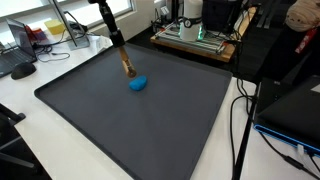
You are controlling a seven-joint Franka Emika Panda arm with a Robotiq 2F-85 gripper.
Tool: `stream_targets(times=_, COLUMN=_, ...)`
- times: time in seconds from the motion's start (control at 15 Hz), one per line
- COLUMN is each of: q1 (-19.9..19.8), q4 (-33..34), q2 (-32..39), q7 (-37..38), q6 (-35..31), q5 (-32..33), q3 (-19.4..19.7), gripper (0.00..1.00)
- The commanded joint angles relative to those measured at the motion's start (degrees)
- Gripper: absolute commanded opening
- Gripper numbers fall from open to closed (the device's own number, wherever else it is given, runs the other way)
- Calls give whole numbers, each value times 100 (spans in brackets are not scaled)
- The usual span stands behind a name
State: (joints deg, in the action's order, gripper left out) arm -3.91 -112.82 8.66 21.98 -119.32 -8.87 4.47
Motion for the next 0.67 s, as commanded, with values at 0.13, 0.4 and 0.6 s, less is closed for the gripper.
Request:
stream_targets(times=0.13, q1=268, q4=-756, q2=-643, q7=2068, q6=-524, q5=612, q3=37, gripper=22)
stream_targets(times=0.4, q1=206, q4=-558, q2=-400, q7=1878, q6=-407, q5=474, q3=-17, gripper=47)
stream_targets(times=0.6, q1=206, q4=-577, q2=-410, q7=1904, q6=-419, q5=475, q3=-17, gripper=47)
